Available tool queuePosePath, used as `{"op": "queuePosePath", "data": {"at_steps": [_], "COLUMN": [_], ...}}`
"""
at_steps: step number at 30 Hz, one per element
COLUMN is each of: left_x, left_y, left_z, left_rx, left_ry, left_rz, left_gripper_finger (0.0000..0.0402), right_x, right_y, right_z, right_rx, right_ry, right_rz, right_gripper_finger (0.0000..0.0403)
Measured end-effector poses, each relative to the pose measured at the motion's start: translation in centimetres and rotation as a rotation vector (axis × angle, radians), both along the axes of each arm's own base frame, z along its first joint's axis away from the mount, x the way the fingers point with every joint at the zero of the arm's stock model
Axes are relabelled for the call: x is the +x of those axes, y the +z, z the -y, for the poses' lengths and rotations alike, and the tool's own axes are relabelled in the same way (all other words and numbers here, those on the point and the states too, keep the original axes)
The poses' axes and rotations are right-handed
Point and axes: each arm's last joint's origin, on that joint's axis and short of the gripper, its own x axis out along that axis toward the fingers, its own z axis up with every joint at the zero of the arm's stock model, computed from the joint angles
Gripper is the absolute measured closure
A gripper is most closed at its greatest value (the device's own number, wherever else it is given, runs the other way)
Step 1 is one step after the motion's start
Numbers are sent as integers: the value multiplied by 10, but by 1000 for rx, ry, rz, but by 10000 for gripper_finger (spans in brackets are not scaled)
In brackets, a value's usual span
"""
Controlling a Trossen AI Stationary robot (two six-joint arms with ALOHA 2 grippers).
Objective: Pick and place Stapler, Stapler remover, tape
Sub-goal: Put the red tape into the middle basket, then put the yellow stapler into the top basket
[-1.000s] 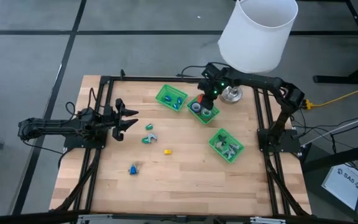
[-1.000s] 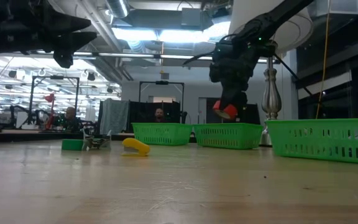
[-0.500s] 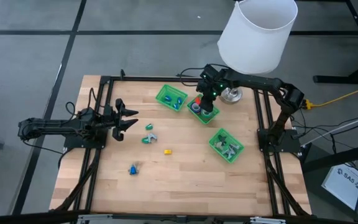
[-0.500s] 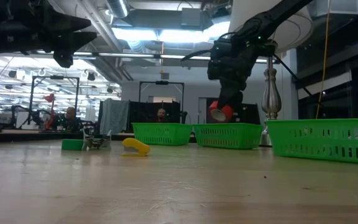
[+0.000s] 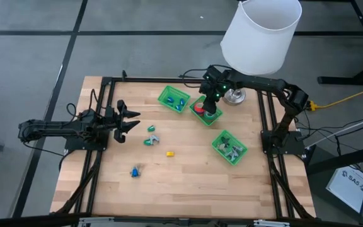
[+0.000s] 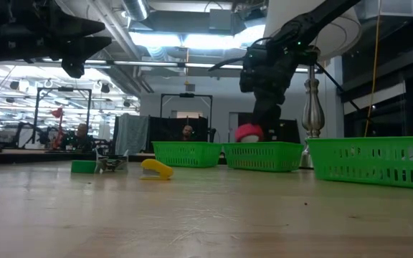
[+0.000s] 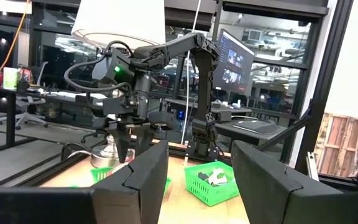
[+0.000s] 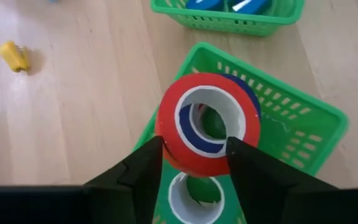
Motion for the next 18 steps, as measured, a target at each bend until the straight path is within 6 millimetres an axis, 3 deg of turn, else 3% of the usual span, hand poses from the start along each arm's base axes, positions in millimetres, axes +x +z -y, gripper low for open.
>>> {"op": "queuePosePath", "data": {"at_steps": [8, 18], "left_x": [0, 0], "left_y": [0, 0], "left_z": [0, 0], "left_rx": [0, 0], "left_ry": [0, 0], "left_rz": [0, 0], "left_gripper_finger": [229, 229], "right_x": [-3, -8], "right_y": [-1, -3], "right_z": [-1, -4], "right_rx": [-20, 10], "right_ry": [2, 10], "right_rz": [-46, -101], "right_gripper_finger": [197, 195]}}
